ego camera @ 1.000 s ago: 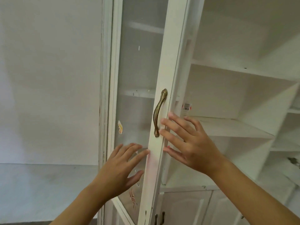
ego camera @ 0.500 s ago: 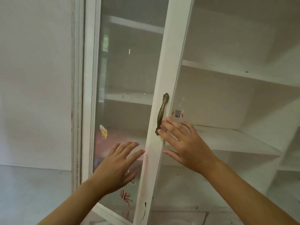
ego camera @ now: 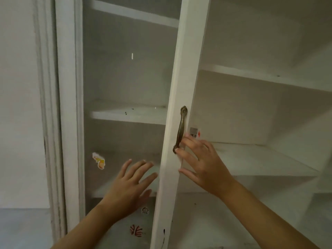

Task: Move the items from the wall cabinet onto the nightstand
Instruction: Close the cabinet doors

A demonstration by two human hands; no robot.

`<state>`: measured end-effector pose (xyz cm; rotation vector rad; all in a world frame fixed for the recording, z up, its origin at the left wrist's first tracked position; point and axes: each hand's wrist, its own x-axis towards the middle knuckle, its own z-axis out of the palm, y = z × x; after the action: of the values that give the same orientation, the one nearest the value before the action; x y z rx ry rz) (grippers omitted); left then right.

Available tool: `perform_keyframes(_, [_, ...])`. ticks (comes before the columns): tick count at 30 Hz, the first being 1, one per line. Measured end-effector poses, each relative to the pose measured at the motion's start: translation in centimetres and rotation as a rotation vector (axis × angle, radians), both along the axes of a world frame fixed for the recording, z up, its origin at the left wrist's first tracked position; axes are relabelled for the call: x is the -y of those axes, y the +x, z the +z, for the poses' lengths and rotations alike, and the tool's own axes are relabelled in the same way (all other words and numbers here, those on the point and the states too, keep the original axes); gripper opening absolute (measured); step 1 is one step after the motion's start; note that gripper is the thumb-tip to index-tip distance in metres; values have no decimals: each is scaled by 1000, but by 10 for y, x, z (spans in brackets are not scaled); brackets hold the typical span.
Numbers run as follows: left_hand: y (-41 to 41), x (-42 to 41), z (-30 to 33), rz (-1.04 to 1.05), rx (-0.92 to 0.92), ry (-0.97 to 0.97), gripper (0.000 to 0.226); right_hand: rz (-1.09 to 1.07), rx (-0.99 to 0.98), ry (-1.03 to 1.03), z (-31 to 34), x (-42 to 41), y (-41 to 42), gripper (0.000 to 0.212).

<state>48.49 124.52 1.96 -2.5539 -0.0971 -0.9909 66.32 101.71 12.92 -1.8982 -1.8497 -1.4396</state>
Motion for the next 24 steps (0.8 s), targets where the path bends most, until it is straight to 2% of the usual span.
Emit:
perform_keyframes(10, [38, -60, -11, -123, 70, 131, 52, -21, -75, 92, -20, -46, 39, 65])
perform_keyframes(24, [51, -80, -13, -258, 125, 82, 49, -158, -83, 84, -33, -55, 45, 70])
